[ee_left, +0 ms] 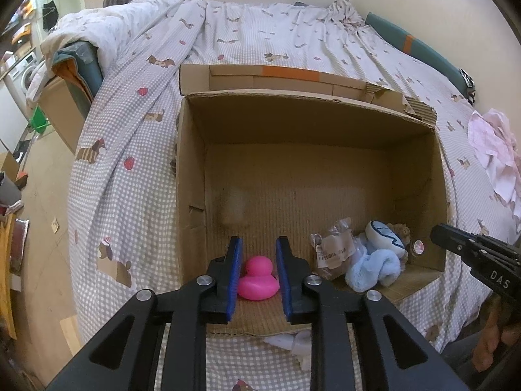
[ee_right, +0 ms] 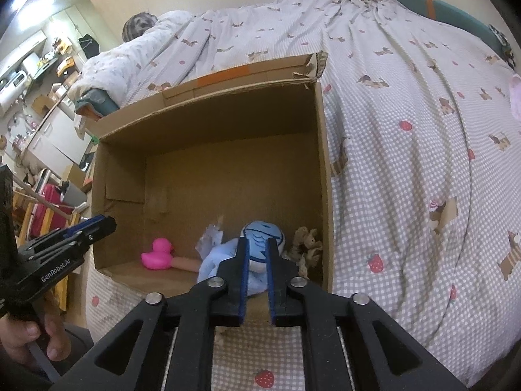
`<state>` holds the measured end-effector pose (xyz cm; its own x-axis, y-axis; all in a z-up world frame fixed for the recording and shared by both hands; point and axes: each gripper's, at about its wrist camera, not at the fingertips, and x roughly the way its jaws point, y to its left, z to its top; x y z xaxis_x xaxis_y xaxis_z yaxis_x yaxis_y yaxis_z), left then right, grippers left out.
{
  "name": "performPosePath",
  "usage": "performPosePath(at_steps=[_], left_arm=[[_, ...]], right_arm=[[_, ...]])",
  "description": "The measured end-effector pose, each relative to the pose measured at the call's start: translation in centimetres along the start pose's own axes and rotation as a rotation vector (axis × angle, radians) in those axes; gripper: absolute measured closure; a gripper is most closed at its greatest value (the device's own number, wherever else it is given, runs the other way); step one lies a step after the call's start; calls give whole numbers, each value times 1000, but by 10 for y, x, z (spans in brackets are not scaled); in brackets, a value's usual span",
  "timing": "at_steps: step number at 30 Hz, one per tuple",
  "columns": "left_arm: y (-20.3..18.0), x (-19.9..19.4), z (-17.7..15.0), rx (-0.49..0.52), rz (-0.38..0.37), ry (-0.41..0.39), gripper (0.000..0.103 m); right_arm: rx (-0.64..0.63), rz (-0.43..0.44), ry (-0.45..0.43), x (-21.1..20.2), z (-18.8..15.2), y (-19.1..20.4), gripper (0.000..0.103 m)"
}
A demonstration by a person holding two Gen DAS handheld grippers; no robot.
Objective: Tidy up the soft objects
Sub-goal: 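Lower both items into the box and open both grippers, then withdraw both grippers from the box toward the white bottle and paper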
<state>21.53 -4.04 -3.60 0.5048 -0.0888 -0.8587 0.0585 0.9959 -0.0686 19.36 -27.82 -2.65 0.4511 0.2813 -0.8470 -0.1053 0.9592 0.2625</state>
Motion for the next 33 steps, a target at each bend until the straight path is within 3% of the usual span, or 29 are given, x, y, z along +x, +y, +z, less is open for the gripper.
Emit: performPosePath(at_steps=[1, 2, 4, 6, 8, 33], left_arm=[[-1, 0, 0, 2, 0, 0, 81], [-2, -1, 0, 8, 3, 0, 76], [-4, -2, 0, 20, 16, -2, 60], [-6, -6, 0, 29, 33, -22, 38], [-6, -10, 1, 26, 45, -43, 32], [4, -38, -8, -7, 70, -94, 30]], right_arm=[[4, 6, -4, -1, 0, 0, 71], [10, 13, -11, -2, 0, 0, 50], [25, 20, -32, -5, 1, -2, 25], [43, 34, -59, -9, 2, -4, 24], [54, 44, -58, -9, 3, -5, 24], [61, 26, -86, -27, -10, 2, 24]])
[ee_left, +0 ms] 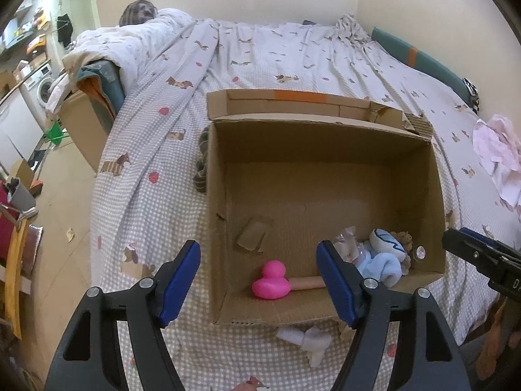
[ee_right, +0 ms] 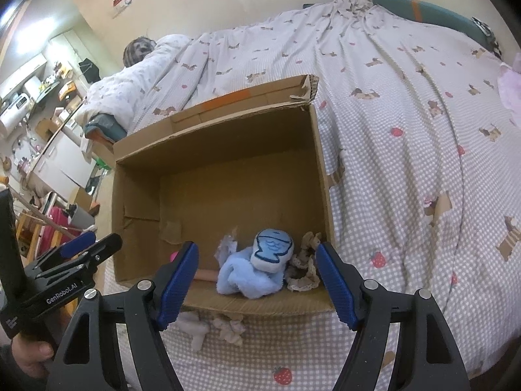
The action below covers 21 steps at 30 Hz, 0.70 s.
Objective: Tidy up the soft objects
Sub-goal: 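Withdraw both grippers from the box toward the white bottle and paper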
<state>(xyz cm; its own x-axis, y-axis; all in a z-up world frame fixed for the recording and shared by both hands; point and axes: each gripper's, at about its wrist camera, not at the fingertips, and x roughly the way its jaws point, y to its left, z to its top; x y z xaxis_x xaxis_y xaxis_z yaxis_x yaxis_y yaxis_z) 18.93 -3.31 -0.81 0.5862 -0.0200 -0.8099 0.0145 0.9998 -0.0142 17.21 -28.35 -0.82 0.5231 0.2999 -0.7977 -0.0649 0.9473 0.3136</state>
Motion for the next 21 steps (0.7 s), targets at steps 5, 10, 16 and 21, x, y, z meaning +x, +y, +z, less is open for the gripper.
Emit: performPosePath(at_steps=[5, 10, 16, 21], left_arm=[[13, -13, -4, -47, 9, -17, 14], [28, -22, -11, -95, 25, -13, 10], [33, -24, -30, -121, 29, 28, 10], [28, -26, -42, -103, 25, 49, 10]], right_arm=[[-6, -4, 4, -5, -5, 3, 24], [2, 8, 30, -4, -15, 3, 24], [7, 15, 66, -4, -30, 5, 24], [7, 19, 96, -4, -43, 7, 24]])
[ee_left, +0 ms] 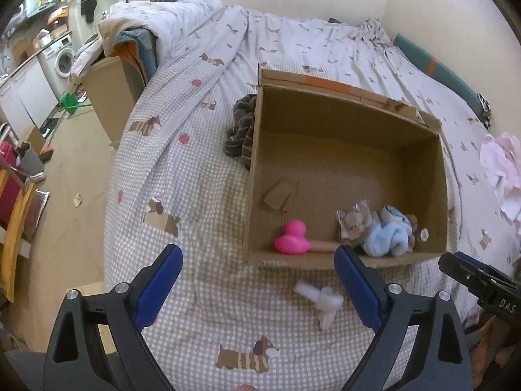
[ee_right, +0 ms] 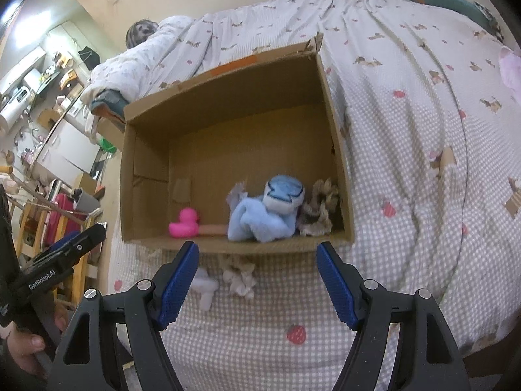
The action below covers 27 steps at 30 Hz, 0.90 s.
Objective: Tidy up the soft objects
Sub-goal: 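Withdraw both grippers from the box toward the white bottle and paper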
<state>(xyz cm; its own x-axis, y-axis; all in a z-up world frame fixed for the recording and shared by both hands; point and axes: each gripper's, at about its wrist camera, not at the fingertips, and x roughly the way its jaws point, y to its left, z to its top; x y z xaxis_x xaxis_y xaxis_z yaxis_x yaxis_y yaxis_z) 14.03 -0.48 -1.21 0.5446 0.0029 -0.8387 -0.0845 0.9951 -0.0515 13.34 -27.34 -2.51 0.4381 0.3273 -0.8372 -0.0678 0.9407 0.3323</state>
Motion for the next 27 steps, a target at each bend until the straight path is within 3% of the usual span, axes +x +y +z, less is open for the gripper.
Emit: performPosePath(at_steps=[6, 13, 22, 24, 27], left_arm=[[2, -2, -11, 5, 10, 9, 10], [-1, 10, -24, 24, 13, 73, 10], [-32, 50, -42, 31, -126, 215, 12], [-42, 56, -44, 46, -137, 194, 19], [-61, 70, -45, 99, -132, 193, 19]], right_arm=[[26, 7, 29, 0, -15, -6, 24], [65, -25, 137, 17, -32, -18, 24], [89, -36, 147, 18, -34, -28, 24], [102, -38, 144, 15, -35, -34, 24], [129, -51, 140, 9, -37, -45, 24]])
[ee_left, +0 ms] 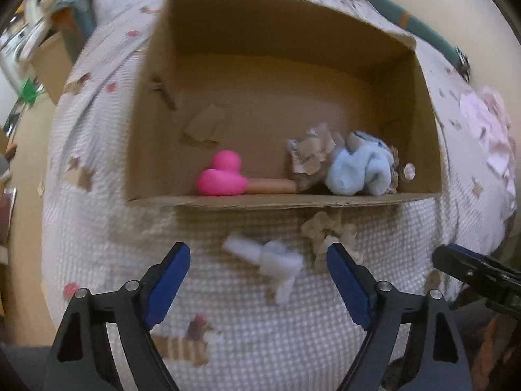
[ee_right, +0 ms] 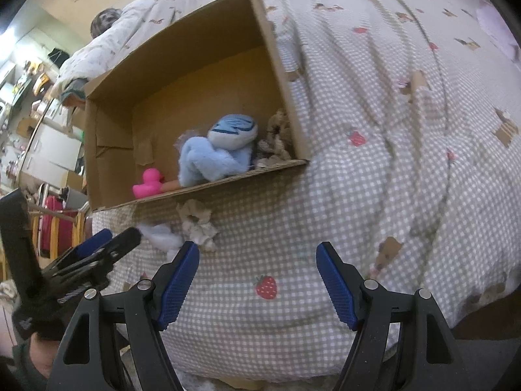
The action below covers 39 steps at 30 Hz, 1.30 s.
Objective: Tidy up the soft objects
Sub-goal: 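Withdraw both grippers from the box toward the white bottle and paper, then grasp the white plastic bottle with the left gripper while the right gripper grasps crumpled paper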
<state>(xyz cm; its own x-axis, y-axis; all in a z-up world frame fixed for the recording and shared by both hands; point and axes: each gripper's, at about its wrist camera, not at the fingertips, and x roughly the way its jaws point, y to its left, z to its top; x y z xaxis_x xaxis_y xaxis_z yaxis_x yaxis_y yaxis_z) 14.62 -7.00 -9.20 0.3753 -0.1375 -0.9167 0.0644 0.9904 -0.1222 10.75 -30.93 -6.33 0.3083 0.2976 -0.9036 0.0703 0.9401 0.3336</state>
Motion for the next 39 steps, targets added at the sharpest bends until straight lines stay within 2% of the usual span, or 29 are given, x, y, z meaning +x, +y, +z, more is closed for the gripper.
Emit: performPosePath(at_steps=[1, 6, 8, 9, 12, 21, 26, 29, 33, 39], left_arm=[[-2, 8, 0, -3, -4, 18, 19], [-6, 33, 1, -34, -17, 71, 35], [-7, 39, 2, -27, -2, 75, 46], [-6, 42, 2, -34, -4, 85, 58], [-1, 52, 1, -80, -48, 131, 75], [4, 29, 3, -97, -76, 104, 80], [11, -4, -2, -86, -84, 80, 80], [18, -29, -3, -94, -114, 61, 80], [24, -56, 1, -76, -103, 30, 80], [35, -73, -2, -34, -23, -7, 80]], right_arm=[[10, -4, 2, 0, -1, -3, 24], [17, -21, 7, -2, -1, -10, 24], [16, -22, 12, 0, -1, -9, 24], [14, -23, 14, 1, -1, -8, 24], [3, -23, 18, 4, 0, -5, 24], [-14, -30, 24, 14, 1, 5, 24], [-10, -33, 16, 16, 2, 5, 24], [-21, -28, 12, 16, 3, 8, 24], [-41, -10, 2, 16, 3, 15, 24], [-73, 17, -13, 17, 4, 28, 24]])
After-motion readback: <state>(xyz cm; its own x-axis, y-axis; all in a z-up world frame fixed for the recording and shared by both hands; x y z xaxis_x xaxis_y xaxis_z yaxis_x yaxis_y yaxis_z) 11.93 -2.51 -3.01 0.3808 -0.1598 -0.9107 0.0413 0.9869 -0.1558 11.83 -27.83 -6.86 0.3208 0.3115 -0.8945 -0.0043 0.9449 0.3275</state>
